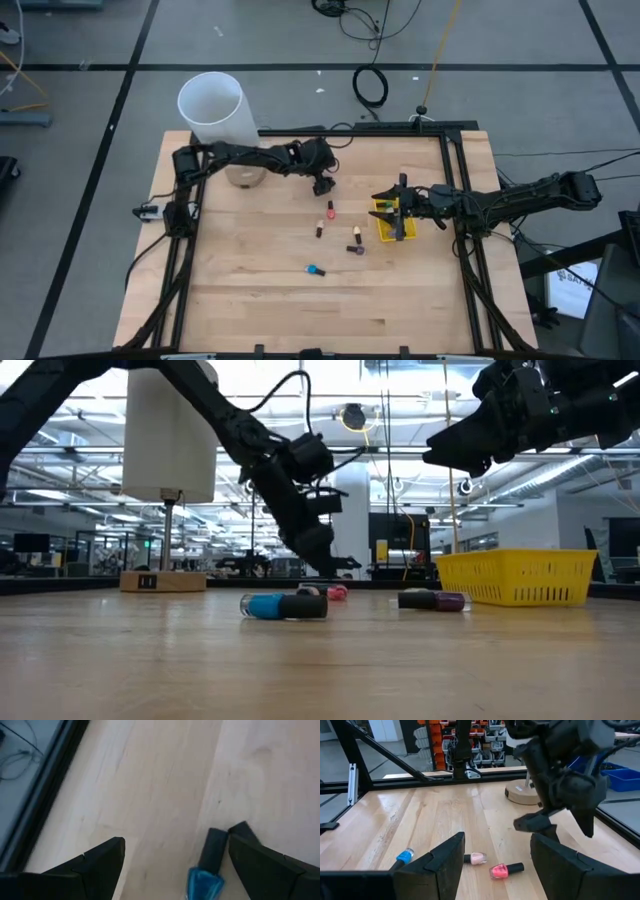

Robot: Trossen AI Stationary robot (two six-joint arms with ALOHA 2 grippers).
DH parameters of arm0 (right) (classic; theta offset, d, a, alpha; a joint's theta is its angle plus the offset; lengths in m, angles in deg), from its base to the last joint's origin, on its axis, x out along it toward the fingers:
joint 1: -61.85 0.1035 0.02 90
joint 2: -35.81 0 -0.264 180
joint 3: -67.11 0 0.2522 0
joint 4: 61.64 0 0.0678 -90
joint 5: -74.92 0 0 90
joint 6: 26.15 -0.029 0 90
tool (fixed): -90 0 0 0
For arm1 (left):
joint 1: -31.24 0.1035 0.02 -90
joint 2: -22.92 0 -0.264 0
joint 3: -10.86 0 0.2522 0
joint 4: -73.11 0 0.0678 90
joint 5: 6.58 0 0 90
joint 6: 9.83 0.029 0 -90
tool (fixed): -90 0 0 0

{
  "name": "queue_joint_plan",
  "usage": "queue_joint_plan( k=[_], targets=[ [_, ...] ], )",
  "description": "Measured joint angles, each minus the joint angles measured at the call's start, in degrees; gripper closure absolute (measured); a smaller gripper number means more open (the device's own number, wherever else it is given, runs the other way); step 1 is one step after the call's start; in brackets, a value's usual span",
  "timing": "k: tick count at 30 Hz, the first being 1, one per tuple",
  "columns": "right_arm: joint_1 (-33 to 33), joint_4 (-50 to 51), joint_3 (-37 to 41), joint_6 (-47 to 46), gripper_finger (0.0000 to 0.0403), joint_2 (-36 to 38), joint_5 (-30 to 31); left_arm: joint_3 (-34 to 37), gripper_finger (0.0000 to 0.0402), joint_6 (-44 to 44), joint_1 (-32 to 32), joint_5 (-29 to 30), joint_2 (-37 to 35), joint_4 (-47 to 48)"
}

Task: Pick & Place Nail Polish
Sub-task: Put the dark green nail polish into the yellow bin

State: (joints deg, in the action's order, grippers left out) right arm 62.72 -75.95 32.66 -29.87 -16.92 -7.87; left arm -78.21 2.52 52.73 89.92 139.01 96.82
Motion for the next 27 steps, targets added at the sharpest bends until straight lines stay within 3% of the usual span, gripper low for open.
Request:
queue_joint_plan(
  k=[5,20,27],
  targets=[
    [0.0,0.0,0.0,-0.1,0.0188,0.0,0.0,0.0,0.0062,0.7,-0.3,0.4,-0.4,-0.5],
    [0.0,0.0,0.0,-0.1,0.0188,0.0,0.0,0.0,0.0143,0.5,-2.7,2.6,-0.3,1.6],
    [0.0,-0.5,0.0,-0.1,0.0188,0.0,0.0,0.0,0.0151,-5.1,-3.6,2.1,-0.3,6.7]
  ],
)
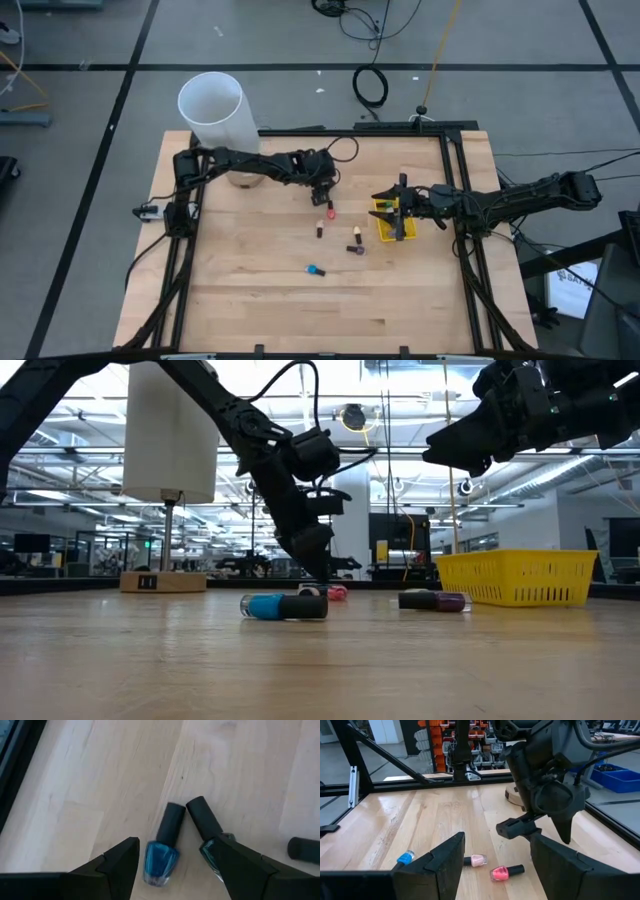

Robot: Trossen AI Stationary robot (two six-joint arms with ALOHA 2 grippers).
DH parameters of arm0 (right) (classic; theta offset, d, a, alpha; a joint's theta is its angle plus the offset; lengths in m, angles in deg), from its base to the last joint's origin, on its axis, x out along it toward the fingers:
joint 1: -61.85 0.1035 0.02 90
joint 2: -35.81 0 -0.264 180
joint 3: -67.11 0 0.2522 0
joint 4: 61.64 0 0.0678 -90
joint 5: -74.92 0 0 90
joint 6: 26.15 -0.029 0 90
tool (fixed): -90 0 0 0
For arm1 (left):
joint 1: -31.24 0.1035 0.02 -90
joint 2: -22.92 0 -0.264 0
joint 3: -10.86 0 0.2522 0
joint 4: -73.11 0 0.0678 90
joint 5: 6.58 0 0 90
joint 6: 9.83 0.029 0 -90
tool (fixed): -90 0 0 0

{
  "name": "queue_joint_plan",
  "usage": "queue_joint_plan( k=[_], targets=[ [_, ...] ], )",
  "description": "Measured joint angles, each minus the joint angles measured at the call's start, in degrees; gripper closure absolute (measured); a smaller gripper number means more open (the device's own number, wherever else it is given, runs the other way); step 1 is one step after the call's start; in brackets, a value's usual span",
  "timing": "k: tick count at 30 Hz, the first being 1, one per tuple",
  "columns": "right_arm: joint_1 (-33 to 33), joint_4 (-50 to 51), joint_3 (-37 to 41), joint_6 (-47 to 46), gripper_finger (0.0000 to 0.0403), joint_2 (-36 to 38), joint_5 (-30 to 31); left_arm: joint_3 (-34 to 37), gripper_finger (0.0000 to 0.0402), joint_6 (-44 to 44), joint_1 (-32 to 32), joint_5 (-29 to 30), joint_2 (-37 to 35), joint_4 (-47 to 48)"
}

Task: Pick & Place Nail Polish
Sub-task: Put the dark green nail polish into the yellow bin

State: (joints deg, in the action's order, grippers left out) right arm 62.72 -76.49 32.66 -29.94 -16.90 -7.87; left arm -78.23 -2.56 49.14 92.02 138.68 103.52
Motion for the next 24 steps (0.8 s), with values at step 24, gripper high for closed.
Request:
queue_joint_plan(
  k=[24],
  targets=[
    [0.0,0.1,0.0,-1.3,0.0188,0.0,0.0,-0.2,0.0151,-6.3,-3.4,-15.2,-0.6,16.5]
  ],
)
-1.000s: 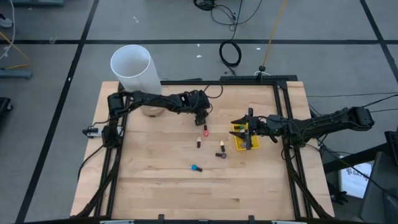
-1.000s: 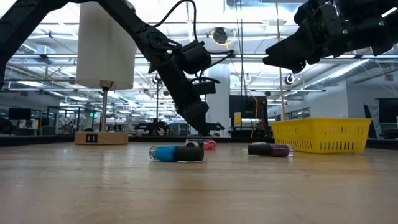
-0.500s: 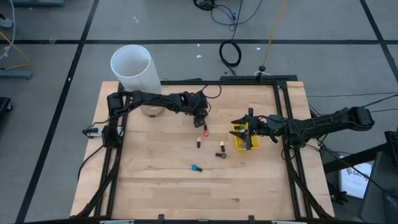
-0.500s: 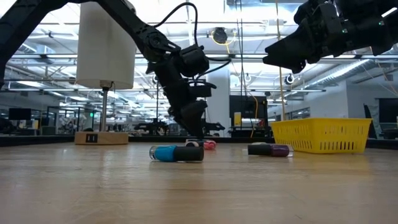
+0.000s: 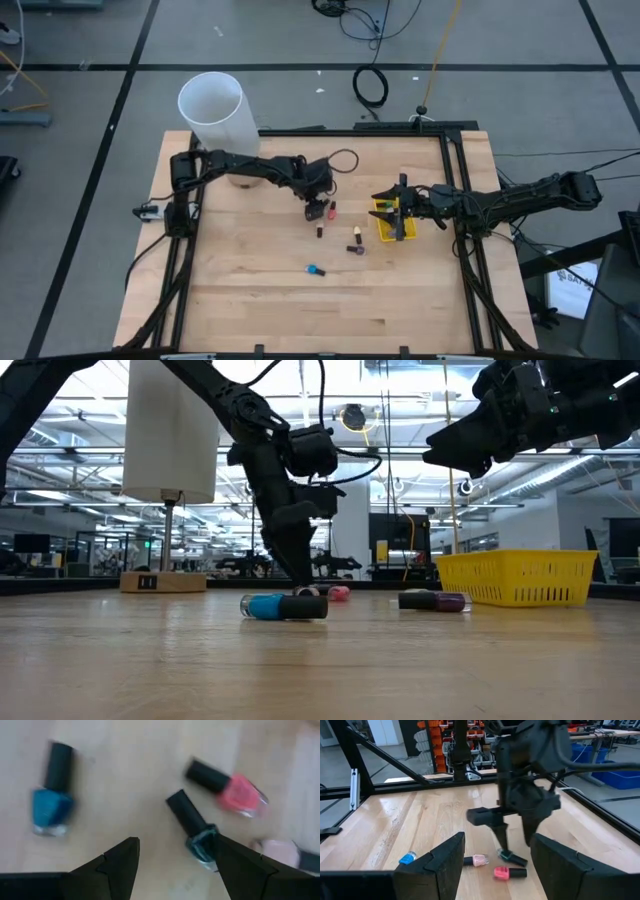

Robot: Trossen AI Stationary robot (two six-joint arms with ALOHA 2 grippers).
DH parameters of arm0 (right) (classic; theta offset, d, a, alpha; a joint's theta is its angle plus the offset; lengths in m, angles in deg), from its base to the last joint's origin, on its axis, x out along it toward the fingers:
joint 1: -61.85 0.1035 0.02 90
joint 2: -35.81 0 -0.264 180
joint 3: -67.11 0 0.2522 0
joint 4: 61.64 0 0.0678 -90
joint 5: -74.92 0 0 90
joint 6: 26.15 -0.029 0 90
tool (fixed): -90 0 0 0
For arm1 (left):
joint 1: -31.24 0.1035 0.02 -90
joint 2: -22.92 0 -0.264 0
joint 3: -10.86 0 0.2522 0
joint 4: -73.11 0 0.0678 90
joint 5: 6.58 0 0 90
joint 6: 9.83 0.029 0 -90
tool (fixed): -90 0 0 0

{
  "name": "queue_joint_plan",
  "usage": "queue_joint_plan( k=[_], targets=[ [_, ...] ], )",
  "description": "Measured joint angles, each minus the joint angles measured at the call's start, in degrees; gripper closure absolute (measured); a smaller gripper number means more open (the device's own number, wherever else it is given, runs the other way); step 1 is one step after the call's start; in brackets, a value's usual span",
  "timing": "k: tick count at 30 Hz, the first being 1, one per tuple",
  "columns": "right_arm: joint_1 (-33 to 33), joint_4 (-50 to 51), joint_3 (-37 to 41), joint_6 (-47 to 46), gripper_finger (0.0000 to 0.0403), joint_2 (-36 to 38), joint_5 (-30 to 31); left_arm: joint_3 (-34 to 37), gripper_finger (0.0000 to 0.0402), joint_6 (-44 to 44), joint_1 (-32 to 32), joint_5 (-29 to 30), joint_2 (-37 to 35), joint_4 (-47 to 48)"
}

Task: Pick & Place Nail Polish
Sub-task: Put the dark green nail polish into the yellow bin

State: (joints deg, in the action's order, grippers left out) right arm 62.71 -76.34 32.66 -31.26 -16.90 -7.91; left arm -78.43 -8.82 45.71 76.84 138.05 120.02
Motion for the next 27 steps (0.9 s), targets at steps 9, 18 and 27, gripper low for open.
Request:
queue_joint_plan(
  k=[9,18,27],
  targets=[
    [0.0,0.0,0.0,0.0,0.0188,0.0,0.0,0.4,0.0151,-4.2,-3.2,0.6,-1.0,5.7],
    [0.0,-0.1,0.0,0.0,0.0188,0.0,-1.5,0.4,0.0151,-4.4,-4.6,0.9,-2.5,7.8],
    [0.0,0.0,0.0,0.0,0.0188,0.0,-1.5,0.4,0.0151,-1.8,-4.8,4.8,-2.6,13.2]
  ],
)
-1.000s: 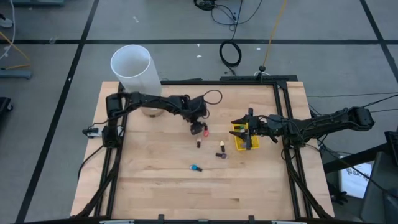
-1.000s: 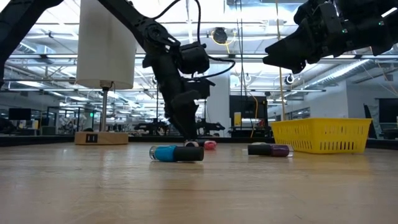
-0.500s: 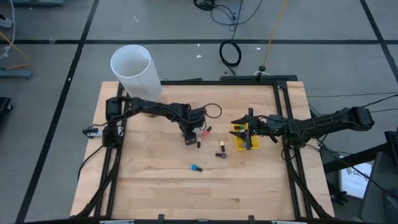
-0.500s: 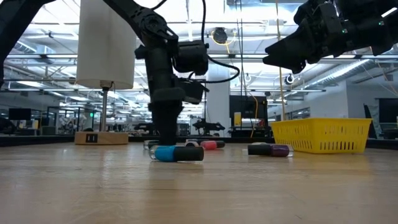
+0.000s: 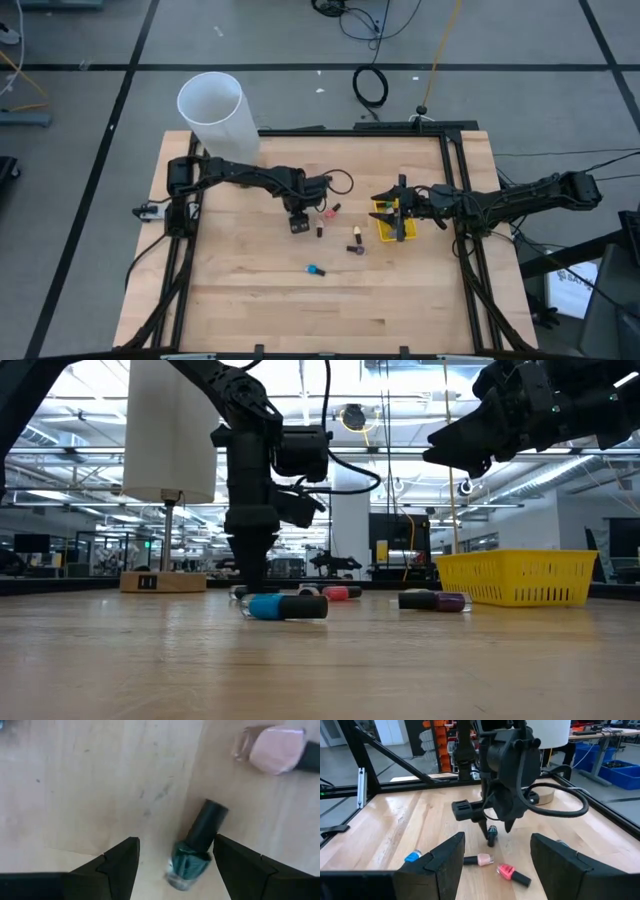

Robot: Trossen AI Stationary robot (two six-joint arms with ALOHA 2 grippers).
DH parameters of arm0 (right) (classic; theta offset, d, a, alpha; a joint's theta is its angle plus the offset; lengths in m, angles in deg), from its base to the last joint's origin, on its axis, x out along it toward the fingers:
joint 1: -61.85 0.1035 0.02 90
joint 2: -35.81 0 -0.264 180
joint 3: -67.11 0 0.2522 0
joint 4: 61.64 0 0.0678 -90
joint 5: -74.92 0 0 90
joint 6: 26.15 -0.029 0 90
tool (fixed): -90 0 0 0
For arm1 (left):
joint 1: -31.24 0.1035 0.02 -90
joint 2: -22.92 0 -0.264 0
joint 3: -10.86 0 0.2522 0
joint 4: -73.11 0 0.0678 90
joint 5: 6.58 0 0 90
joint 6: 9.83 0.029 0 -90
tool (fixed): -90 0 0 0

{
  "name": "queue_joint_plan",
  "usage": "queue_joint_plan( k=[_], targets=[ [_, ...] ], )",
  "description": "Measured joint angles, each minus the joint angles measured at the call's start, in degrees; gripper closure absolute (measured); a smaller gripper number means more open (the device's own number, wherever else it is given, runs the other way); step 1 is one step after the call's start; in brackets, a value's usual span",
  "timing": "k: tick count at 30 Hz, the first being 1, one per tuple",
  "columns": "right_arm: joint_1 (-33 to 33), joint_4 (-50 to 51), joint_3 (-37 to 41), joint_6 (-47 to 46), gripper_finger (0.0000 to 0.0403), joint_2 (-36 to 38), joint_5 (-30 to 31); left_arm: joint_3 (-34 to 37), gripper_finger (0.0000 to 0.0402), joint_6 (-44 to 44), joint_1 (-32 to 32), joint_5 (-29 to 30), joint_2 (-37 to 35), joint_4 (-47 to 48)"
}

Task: Pick & Place Nail Polish
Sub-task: Put the dark green nail polish into the yellow bin

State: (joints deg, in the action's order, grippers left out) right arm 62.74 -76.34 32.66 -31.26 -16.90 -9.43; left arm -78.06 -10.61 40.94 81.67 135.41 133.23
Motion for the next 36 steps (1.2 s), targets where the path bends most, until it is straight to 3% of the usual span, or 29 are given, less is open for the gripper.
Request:
queue_joint_plan(
  k=[9,24,36],
  targets=[
    [0.0,0.2,0.0,0.0,0.0188,0.0,0.0,-0.1,0.0151,6.0,-1.4,0.4,0.0,-0.5],
    [0.0,0.0,0.0,-0.2,0.0188,0.0,0.0,0.8,0.0151,-3.9,-2.7,0.5,0.1,-3.6],
    [0.0,0.0,0.0,-0.7,0.0188,0.0,0.0,3.4,0.0151,2.6,-2.6,1.5,-0.1,-7.8]
  ],
)
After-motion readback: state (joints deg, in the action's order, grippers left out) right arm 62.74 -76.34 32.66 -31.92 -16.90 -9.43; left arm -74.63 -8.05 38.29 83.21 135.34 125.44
